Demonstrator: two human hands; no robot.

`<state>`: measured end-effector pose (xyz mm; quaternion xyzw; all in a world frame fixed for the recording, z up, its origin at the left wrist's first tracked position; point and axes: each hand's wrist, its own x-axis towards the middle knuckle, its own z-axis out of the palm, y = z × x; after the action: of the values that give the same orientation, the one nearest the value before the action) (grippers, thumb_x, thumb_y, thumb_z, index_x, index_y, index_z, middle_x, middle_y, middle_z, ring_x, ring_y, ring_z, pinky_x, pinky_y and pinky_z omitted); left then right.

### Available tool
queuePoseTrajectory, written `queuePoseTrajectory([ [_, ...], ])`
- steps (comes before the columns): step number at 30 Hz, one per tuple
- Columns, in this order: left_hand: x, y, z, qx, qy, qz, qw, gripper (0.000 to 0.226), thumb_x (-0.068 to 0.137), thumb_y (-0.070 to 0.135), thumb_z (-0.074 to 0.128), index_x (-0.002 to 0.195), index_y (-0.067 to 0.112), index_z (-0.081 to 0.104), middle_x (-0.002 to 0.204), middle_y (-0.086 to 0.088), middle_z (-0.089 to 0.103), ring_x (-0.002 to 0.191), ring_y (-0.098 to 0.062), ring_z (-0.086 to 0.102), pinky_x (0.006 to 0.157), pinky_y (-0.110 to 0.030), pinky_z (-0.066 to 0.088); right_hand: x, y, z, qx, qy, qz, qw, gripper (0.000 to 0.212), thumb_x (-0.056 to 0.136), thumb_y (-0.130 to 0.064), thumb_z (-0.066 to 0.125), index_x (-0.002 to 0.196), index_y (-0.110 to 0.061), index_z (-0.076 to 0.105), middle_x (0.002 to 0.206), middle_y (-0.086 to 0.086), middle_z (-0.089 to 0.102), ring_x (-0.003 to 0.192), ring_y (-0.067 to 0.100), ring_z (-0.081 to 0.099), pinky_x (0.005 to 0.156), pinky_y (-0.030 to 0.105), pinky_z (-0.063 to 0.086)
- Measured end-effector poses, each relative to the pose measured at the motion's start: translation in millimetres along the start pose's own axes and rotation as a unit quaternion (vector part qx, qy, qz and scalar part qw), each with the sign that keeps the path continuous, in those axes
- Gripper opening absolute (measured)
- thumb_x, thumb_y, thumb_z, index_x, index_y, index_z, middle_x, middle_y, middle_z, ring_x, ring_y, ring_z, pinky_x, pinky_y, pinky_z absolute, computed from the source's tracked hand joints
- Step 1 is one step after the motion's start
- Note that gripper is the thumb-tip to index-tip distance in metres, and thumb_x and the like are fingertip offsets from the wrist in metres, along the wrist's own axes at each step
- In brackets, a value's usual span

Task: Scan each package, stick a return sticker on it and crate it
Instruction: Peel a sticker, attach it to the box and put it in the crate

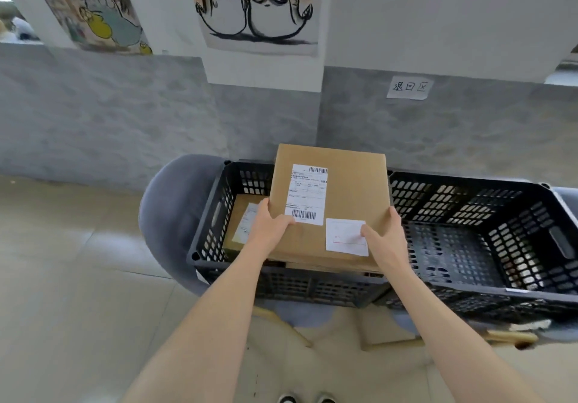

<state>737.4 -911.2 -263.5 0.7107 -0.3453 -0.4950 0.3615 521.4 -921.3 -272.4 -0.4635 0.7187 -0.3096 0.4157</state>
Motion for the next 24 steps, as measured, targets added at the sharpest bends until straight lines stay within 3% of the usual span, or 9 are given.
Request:
queuePoseTrajectory([
  [5,46.2,-9.8,2.9,0.021,-0.011,-0.015,1.0,0.081,0.083,0.013,0.065,0.148,0.019,0.017,0.141,-0.002,0.039,0.115,-0.017,0.041,0.089,-0.034,0.037,42.2,8.0,21.2,0.002,-0.019,0.011,1.0,0.079,0.089,-0.023,0.059,0.152,-0.026,0.011,0.151,0.001,0.031,0.132,0.022,0.037,0.101,0.036,0.035],
  [13,104.5,-46.0,21.1,0.047,-0.026,-0.071,0.996,0.086,0.076,0.012,0.072,0.146,0.022,0.023,0.138,-0.003,0.045,0.117,-0.023,0.049,0.1,-0.045,0.044,95.2,44.3,48.4,-0.003,-0.041,0.041,0.998,0.082,0.087,-0.021,0.06,0.152,-0.022,0.01,0.151,0.002,0.028,0.131,0.021,0.036,0.093,0.028,0.032],
  [19,134.7,-76.0,41.1,0.063,-0.044,-0.095,0.992,0.09,0.076,0.011,0.072,0.148,0.023,0.02,0.142,-0.003,0.042,0.122,-0.023,0.046,0.103,-0.047,0.041,116.3,80.2,62.2,-0.017,-0.039,0.081,0.996,0.084,0.088,-0.022,0.06,0.153,-0.019,0.008,0.154,0.001,0.023,0.136,0.023,0.032,0.101,0.031,0.032],
  [24,154.7,-97.9,55.0,0.076,-0.067,-0.12,0.988,0.092,0.079,0.009,0.071,0.149,0.023,0.014,0.146,-0.002,0.036,0.127,-0.024,0.042,0.107,-0.048,0.037,134.1,104.0,68.4,-0.029,-0.051,0.12,0.991,0.081,0.087,-0.023,0.061,0.152,-0.014,0.013,0.15,0.004,0.031,0.134,0.024,0.036,0.102,0.035,0.033],
])
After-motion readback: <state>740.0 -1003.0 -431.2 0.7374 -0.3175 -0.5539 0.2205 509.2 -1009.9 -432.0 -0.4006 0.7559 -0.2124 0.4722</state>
